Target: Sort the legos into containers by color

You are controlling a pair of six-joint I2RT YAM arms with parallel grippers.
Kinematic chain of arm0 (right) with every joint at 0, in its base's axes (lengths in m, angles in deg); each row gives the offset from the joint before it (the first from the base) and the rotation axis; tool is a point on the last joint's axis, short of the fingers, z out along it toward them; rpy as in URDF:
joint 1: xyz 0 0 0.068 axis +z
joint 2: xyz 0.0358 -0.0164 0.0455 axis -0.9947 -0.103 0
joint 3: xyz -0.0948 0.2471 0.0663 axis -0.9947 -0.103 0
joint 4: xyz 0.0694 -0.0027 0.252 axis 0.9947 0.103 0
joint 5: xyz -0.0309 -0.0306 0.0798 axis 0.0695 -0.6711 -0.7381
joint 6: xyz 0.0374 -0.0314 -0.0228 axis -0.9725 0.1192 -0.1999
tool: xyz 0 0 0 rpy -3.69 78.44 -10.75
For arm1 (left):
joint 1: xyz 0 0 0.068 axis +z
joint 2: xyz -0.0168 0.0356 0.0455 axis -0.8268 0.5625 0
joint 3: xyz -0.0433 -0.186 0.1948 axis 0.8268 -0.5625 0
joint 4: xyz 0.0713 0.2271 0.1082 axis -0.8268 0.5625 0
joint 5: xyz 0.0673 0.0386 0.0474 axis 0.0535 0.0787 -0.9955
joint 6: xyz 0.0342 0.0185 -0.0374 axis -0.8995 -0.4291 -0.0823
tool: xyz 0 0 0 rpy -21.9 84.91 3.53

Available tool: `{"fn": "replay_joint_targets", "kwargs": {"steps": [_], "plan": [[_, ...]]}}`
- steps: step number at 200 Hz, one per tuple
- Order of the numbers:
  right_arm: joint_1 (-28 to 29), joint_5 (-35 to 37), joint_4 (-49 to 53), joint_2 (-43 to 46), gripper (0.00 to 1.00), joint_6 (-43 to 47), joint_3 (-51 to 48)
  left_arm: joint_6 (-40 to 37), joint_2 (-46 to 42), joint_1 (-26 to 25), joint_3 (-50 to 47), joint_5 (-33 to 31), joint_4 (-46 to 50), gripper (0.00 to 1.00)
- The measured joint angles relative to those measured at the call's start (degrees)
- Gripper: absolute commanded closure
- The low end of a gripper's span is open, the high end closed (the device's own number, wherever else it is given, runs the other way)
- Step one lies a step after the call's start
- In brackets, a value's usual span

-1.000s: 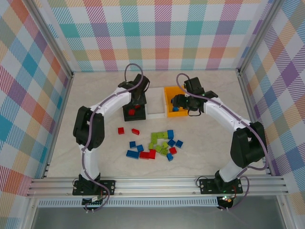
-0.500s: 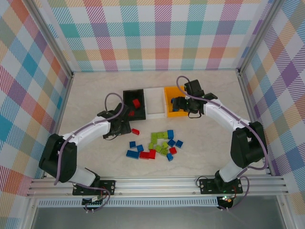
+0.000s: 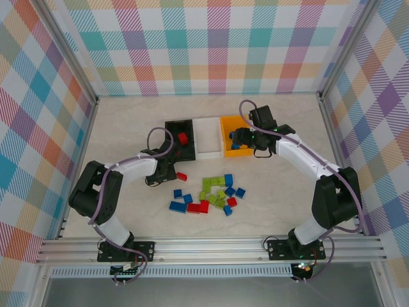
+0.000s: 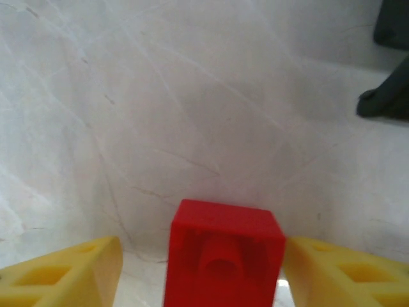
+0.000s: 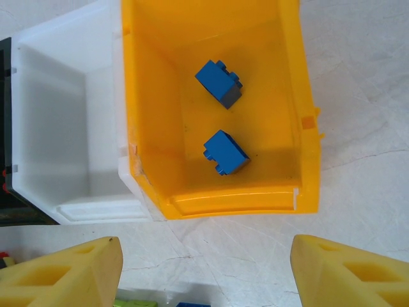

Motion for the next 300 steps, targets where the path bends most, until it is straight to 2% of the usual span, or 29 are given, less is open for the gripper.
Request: {"fn": "replay_joint_targets", "kwargs": {"steps": [53, 75, 116, 141, 177, 221, 241, 259, 278, 300], "plan": [[0.0, 0.0, 0.0, 0.1, 0.30, 0.0, 0.0, -0.3, 0.7, 0.2, 0.8, -0.6, -1.3, 0.68], [0.0, 0.0, 0.0, 0.1, 0.30, 0.0, 0.0, -0.1, -0.2, 0.2, 0.8, -1.5, -1.1, 0.75], [0.0, 0.0, 0.0, 0.1, 0.30, 0.0, 0.0, 0.1, -9.4, 0.1, 1.4, -1.7, 3.0, 0.72], [0.0, 0.0, -0.3, 0.3, 0.30, -0.2, -0.5, 0.1, -12.4, -0.2, 9.7, -1.7, 6.7, 0.73], [0.0, 0.0, -0.2, 0.5, 0.30, -0.5, -2.0, -1.1, -2.7, -0.2, 27.0, -2.2, 7.1, 0.73], [0.0, 0.0, 0.0, 2.3, 0.30, -0.8, -3.2, -3.8, 16.0, -0.2, 42.1, -3.4, 10.2, 0.72], [0.0, -0.1, 0.2, 3.7, 0.29, -0.9, -3.5, -4.7, 21.9, 0.2, 46.6, -4.1, 12.4, 0.61], [0.0, -0.9, 0.6, 4.9, 0.28, -0.9, -3.9, -5.5, 25.7, 0.4, 50.5, -4.2, 14.4, 0.42], [0.0, -1.9, 0.9, 6.1, 0.28, -1.1, -4.7, -6.1, 26.8, 0.6, 52.6, -4.1, 15.4, 0.27], [0.1, -3.1, 1.9, 8.3, 0.27, -1.1, -7.2, -6.1, 26.1, 0.6, 53.9, -3.9, 15.9, 0.15]]}}
